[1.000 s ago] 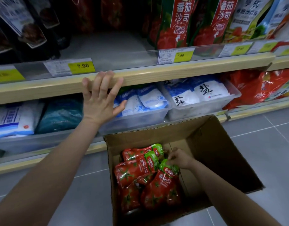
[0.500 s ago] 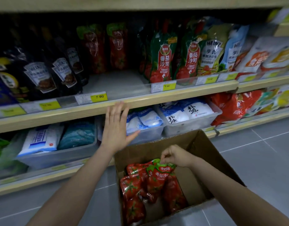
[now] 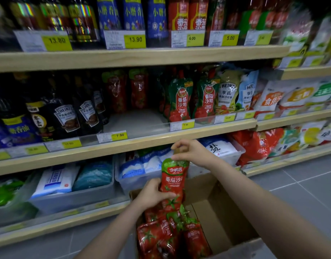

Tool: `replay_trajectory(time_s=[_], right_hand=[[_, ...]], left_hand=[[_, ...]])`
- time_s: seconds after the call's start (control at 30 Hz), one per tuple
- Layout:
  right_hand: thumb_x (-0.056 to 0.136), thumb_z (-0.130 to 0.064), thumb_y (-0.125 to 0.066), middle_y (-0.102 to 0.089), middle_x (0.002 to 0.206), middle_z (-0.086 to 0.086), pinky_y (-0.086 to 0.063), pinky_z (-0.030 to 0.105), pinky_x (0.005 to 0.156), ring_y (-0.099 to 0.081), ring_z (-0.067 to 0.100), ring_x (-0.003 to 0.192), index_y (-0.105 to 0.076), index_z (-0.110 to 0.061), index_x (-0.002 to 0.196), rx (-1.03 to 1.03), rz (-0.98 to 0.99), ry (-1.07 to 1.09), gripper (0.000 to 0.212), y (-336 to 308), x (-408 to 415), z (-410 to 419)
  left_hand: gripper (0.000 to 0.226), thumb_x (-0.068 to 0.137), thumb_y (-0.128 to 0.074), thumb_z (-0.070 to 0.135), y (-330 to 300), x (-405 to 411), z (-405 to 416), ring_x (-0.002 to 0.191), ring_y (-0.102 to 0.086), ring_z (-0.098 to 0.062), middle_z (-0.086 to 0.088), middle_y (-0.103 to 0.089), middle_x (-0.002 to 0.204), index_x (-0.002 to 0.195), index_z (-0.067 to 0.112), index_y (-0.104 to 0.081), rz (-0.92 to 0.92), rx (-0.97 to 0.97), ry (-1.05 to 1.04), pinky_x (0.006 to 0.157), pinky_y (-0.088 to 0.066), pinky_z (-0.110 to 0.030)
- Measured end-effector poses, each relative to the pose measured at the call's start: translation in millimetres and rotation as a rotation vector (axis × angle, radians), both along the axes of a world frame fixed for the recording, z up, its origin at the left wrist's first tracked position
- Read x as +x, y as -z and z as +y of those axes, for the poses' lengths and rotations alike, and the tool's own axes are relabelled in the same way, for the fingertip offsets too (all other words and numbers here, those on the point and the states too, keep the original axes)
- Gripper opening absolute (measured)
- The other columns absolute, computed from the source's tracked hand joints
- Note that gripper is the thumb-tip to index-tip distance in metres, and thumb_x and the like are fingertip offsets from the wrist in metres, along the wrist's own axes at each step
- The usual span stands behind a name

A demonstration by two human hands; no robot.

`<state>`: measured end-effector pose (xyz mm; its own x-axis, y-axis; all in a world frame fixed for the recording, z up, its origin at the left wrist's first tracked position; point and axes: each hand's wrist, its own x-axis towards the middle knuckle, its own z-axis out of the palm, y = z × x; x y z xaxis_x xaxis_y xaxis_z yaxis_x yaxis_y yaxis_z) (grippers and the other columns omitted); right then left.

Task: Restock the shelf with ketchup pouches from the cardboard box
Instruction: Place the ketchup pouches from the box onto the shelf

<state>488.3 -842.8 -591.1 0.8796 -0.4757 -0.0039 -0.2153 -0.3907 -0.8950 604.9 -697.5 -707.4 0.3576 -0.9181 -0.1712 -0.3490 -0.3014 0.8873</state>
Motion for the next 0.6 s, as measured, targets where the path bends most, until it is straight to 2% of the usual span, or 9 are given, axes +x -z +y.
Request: replay_trajectory(time_s=[0.1, 0.2, 0.33, 0.4, 0.5, 0.53, 0.6], right_hand=[[0.085, -0.016, -0.063, -0.066, 0.086, 0.002, -0.053, 0.015, 0.068, -0.063, 0.008, 0.081, -0.065, -0.002, 0.098, 0.137, -0.028, 0.051, 0.019, 13, -10, 0], [0.090, -0.018, -0.055, -0.068, 0.082, 0.004, -0.054, 0.016, 0.062, -0.064, 0.009, 0.077, -0.066, 0.003, 0.093, 0.211, -0.051, 0.100, 0.024, 24, -14, 1], [0.090, -0.020, -0.054, -0.068, 0.081, 0.005, -0.052, 0.014, 0.060, -0.064, 0.009, 0.074, -0.064, 0.009, 0.099, 0.234, -0.098, 0.152, 0.032, 20, -9, -1], [0.090, -0.020, -0.054, -0.069, 0.084, 0.003, -0.055, 0.017, 0.070, -0.066, 0.008, 0.078, -0.066, 0.001, 0.097, 0.249, -0.153, 0.151, 0.025, 16, -8, -6], [0.091, -0.023, -0.053, -0.070, 0.096, -0.006, -0.052, 0.019, 0.085, -0.065, 0.006, 0.092, -0.067, -0.021, 0.098, 0.163, -0.223, 0.171, 0.016, 9, -9, -20], [0.092, -0.024, -0.053, -0.069, 0.099, -0.007, -0.051, 0.017, 0.085, -0.064, 0.005, 0.096, -0.066, -0.023, 0.100, 0.100, -0.228, 0.193, 0.016, 6, -10, -26], [0.091, -0.022, -0.053, -0.066, 0.103, -0.006, -0.047, 0.007, 0.077, -0.061, 0.004, 0.095, -0.063, -0.021, 0.105, -0.005, -0.245, 0.242, 0.017, -1, -10, -37]], left_hand=[[0.057, 0.058, -0.082, 0.040, -4, 2, 1, 0.097, -0.066, -0.008, 0.004, -0.070, 0.105, 0.108, 0.021, -0.062, 0.039, -0.047, -0.018, 0.095, -0.050, -0.040], [0.051, 0.059, -0.083, 0.035, -10, 1, -1, 0.100, -0.065, -0.008, 0.005, -0.069, 0.106, 0.104, 0.027, -0.060, 0.057, -0.076, -0.041, 0.095, -0.050, -0.038], [0.039, 0.067, -0.081, 0.023, -24, -1, -6, 0.098, -0.063, -0.003, 0.010, -0.068, 0.104, 0.099, 0.031, -0.059, 0.043, -0.120, -0.065, 0.093, -0.051, -0.031], [0.040, 0.067, -0.081, 0.019, -36, 6, -12, 0.095, -0.062, 0.000, 0.012, -0.066, 0.101, 0.098, 0.031, -0.058, 0.012, -0.167, -0.094, 0.090, -0.051, -0.028], [0.040, 0.061, -0.084, 0.014, -65, 23, -27, 0.086, -0.065, -0.005, 0.010, -0.069, 0.091, 0.089, 0.032, -0.060, -0.048, -0.283, -0.183, 0.086, -0.054, -0.038], [0.038, 0.062, -0.084, 0.011, -79, 29, -33, 0.083, -0.066, -0.007, 0.010, -0.070, 0.087, 0.086, 0.030, -0.061, -0.051, -0.323, -0.206, 0.082, -0.055, -0.039], [0.035, 0.065, -0.082, 0.009, -108, 40, -46, 0.081, -0.066, -0.006, 0.011, -0.069, 0.085, 0.085, 0.029, -0.061, -0.091, -0.403, -0.240, 0.077, -0.054, -0.030]])
